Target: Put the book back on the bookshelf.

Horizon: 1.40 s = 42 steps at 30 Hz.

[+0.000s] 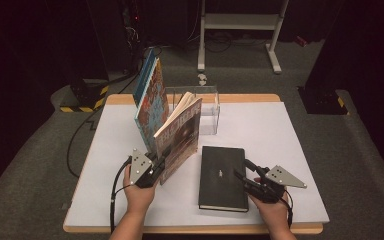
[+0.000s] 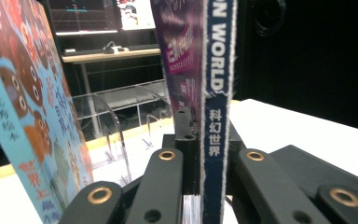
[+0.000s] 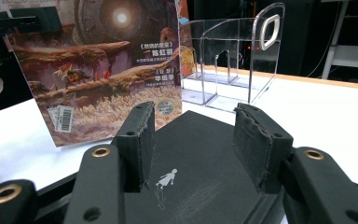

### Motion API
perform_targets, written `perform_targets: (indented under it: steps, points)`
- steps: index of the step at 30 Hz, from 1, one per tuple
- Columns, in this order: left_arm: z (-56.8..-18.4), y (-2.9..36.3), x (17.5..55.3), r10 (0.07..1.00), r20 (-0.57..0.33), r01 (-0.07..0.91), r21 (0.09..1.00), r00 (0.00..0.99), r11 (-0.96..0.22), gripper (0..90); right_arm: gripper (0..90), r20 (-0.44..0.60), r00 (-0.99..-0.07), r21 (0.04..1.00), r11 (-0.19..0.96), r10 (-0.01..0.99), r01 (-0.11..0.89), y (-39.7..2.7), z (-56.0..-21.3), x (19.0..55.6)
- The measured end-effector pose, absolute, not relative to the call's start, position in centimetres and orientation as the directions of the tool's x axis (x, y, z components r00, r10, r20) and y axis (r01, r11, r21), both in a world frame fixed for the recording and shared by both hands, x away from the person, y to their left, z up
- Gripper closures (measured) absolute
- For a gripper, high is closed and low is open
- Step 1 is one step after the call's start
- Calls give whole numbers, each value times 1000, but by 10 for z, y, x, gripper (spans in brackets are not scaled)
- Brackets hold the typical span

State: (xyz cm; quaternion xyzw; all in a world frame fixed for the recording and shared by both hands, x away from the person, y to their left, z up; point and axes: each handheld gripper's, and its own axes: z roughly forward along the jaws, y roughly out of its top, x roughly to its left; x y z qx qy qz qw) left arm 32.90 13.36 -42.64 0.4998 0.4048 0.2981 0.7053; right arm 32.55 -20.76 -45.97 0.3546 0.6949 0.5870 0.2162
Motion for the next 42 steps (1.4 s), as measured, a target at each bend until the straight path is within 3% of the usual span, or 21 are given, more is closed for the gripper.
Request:
perform_targets:
  steps: [11,16,23,28,42]
  points:
    - [-407,133,337,832,-297,79,952,468,296,770,482,121,-654,969,55,746,242,-207,-459,326]
    - [-400,129,341,832,-293,121,956,471,269,830,483,122,-656,968,57,745,245,-207,-458,326]
    - [-392,119,346,857,-280,105,960,432,261,837,483,73,-670,964,119,739,236,-209,-454,327]
    - [-376,110,360,881,-301,47,951,365,305,837,484,98,-664,969,82,741,234,-221,-458,323]
    - [-357,89,401,935,-273,-16,959,225,284,836,484,119,-674,975,43,729,219,-230,-453,321]
